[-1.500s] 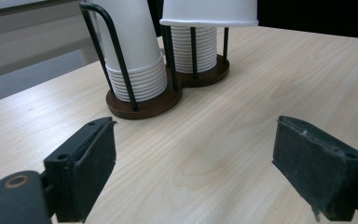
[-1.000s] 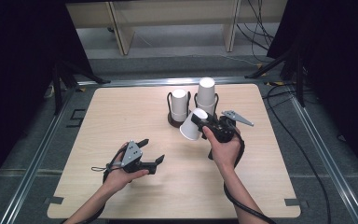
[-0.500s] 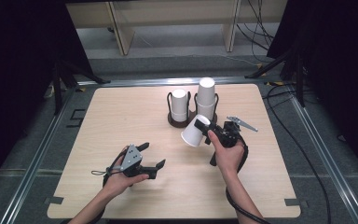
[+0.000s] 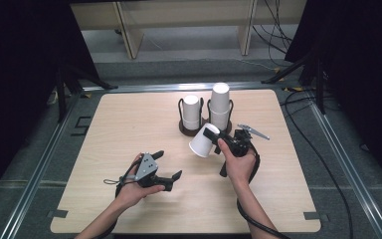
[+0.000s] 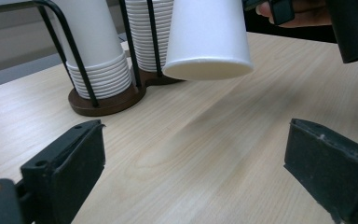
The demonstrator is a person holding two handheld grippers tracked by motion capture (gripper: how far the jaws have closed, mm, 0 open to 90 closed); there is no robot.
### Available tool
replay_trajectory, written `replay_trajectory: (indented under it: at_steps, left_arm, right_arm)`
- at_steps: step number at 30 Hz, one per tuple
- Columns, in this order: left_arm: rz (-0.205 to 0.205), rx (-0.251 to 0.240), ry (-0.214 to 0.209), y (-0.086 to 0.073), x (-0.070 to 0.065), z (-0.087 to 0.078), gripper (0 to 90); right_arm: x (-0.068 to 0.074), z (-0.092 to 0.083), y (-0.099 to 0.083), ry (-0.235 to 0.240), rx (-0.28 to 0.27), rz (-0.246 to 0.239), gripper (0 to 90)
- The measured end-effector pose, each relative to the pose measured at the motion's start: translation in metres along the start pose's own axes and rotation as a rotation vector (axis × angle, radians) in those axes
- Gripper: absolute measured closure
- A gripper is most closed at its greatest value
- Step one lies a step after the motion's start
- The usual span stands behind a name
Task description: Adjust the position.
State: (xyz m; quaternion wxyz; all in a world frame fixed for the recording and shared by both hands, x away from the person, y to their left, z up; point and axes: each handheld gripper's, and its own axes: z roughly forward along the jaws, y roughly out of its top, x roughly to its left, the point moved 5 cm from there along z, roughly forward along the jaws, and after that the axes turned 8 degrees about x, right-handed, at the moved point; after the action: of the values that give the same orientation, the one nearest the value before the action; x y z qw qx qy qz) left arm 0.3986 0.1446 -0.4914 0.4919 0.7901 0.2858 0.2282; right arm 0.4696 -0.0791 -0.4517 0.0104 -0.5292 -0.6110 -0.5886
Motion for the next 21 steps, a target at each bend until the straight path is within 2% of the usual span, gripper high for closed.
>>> replay_trajectory:
  at_steps: [2, 3, 4, 6, 7, 9, 12, 14, 15, 17, 18, 21]
  left_arm:
    - [0.015, 0.002, 0.002, 0.003, 0.000, 0.007, 4.1]
    - [0.020, -0.006, 0.000, 0.005, 0.000, 0.010, 3.9]
    - [0.023, -0.004, 0.002, 0.007, 0.000, 0.012, 3.8]
    - [0.022, -0.012, 0.000, 0.011, 0.000, 0.016, 3.7]
    - [0.017, -0.017, -0.001, 0.013, 0.000, 0.020, 3.7]
    - [0.014, -0.028, -0.013, 0.017, -0.002, 0.025, 3.6]
    - [0.023, -0.024, -0.021, 0.020, -0.002, 0.029, 3.6]
    - [0.014, -0.033, -0.041, 0.025, -0.004, 0.037, 3.6]
    - [0.016, -0.029, -0.044, 0.026, -0.005, 0.039, 3.7]
    - [0.022, -0.030, -0.052, 0.028, -0.006, 0.044, 3.6]
    - [0.020, -0.028, -0.058, 0.029, -0.008, 0.047, 3.6]
    - [0.016, -0.019, -0.066, 0.029, -0.009, 0.054, 3.3]
  right_arm:
    - [0.000, 0.001, -0.001, -0.003, 0.002, 0.016, 35.5]
    - [-0.002, 0.002, -0.002, 0.015, -0.001, 0.010, 35.5]
    - [-0.002, 0.002, -0.002, -0.006, 0.004, 0.019, 35.5]
    - [-0.002, 0.002, -0.002, -0.013, -0.006, 0.029, 35.5]
    - [-0.002, 0.002, -0.002, 0.002, -0.014, 0.022, 35.5]
    - [-0.001, 0.001, -0.003, -0.018, -0.003, 0.038, 35.5]
    - [-0.001, 0.001, -0.002, -0.021, -0.013, 0.034, 35.5]
    - [0.000, 0.000, -0.002, -0.001, -0.014, 0.038, 35.5]
    - [-0.001, -0.001, -0.002, -0.030, -0.008, 0.047, 35.5]
    - [-0.001, -0.001, -0.002, -0.021, -0.011, 0.049, 35.5]
    - [0.000, -0.002, -0.002, -0.016, -0.010, 0.066, 35.5]
    - [-0.003, -0.002, -0.003, -0.026, -0.008, 0.069, 35.5]
